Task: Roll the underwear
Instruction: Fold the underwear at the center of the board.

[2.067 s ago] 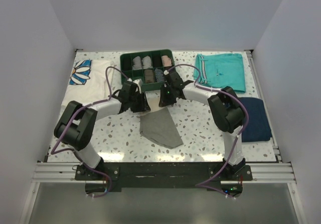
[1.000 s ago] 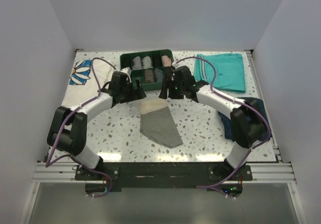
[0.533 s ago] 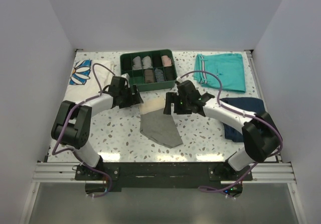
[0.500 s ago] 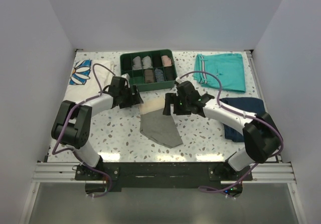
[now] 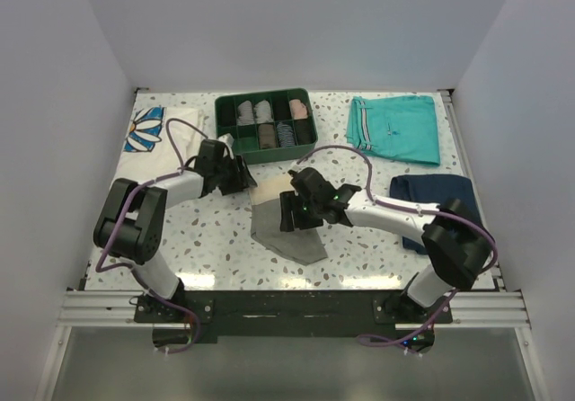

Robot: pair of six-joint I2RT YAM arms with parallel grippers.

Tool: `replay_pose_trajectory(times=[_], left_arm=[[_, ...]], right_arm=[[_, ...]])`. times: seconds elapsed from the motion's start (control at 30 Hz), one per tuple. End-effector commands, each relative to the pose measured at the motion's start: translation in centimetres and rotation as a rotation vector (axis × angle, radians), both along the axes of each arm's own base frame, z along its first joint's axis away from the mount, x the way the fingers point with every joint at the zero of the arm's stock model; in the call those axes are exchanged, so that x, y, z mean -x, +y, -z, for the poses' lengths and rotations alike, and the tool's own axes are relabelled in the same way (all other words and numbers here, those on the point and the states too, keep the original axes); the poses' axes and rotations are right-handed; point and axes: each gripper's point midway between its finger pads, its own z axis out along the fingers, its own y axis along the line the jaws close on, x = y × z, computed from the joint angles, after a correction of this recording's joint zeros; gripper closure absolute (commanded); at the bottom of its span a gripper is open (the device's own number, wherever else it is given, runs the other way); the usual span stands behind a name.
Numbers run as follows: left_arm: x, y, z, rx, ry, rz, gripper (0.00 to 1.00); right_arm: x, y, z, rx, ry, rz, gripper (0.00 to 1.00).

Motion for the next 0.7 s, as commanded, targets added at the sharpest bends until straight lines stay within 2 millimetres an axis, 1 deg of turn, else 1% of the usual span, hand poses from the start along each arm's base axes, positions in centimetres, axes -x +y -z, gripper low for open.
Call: replay_pose_trajectory(times=[0.0,0.03,0.2,0.23,0.3,0.33,0.4,0.43,0.5,0.53,0.6,0.67], left_arm=[[1.1,-0.1,1.9,0.016,0.066,-0.007,0.44],[0.5,-0.4,1.6,0.026,0.039,-0.002,0.45],[0.4,-0.3,2.4,0.022,0.053,-0.007,0.50],[0.4,-0.3,2.5,0.020,0.055,-0.008,0.54],[0.4,-0.2,2.6,0.018,0.056,-0.010,0.57],[0.4,-0.2,2.7,0.013,0.058,-0.014,0.60],[0.5,0.0,2.7,0.009,0.059,-0.018,0.62],[0.6,0.1,2.7,0.006,0.057,-0.019,0.65],[0.5,0.1,2.5,0.006,0.051,-0.021,0.67],[0.6,0.1,2.6,0.002,0.052,-0.018,0.71],[0.6,0.2,2.6,-0.003,0.053,-0.021,0.72],[0.6,0.3,2.5,-0.010,0.050,-0.020,0.75]], right_arm=[[-1.1,1.9,-1.9,-0.037,-0.053,0.013,0.39],[-1.0,2.0,-2.1,-0.038,-0.054,0.007,0.39],[-0.8,2.0,-2.0,-0.034,-0.057,-0.004,0.41],[-0.6,2.1,-2.1,-0.036,-0.058,-0.010,0.42],[-0.6,2.0,-2.0,-0.024,-0.067,-0.003,0.43],[-0.5,2.1,-2.1,-0.024,-0.070,-0.008,0.43],[-0.4,2.2,-2.3,-0.022,-0.076,-0.009,0.43],[-0.3,2.3,-2.3,-0.022,-0.079,-0.012,0.43],[-0.2,2.2,-2.3,-0.014,-0.078,-0.012,0.43],[-0.1,2.3,-2.4,-0.015,-0.083,-0.015,0.43],[-0.1,2.3,-2.3,-0.008,-0.084,-0.019,0.43],[0.1,2.5,-2.3,-0.003,-0.086,-0.028,0.43]])
